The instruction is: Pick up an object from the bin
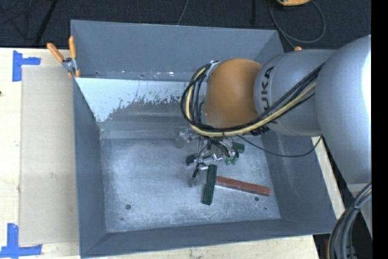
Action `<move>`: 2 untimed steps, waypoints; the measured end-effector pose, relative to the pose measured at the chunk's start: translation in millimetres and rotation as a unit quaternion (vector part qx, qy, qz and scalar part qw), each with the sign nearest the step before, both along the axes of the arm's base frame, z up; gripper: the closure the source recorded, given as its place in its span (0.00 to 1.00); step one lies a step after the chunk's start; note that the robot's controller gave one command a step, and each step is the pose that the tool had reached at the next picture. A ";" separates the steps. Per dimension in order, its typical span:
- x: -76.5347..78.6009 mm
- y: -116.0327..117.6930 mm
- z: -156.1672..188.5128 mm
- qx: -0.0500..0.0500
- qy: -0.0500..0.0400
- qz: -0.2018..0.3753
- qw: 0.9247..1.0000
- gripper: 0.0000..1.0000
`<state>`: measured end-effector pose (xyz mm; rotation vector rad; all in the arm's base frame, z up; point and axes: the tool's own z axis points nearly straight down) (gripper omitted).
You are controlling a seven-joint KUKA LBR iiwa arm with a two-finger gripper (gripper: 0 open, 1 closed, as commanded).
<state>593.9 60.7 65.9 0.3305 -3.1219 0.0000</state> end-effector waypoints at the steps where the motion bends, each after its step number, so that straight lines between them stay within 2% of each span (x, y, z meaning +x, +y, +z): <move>1: -21.0 -45.7 73.5 -0.001 -0.004 -0.031 1.000 0.00; 2: 2.8 -56.6 2.0 0.000 0.003 -0.094 0.996 0.00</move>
Offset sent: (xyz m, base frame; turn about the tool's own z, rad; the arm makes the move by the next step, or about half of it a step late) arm -0.0224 -0.0430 0.0699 0.0555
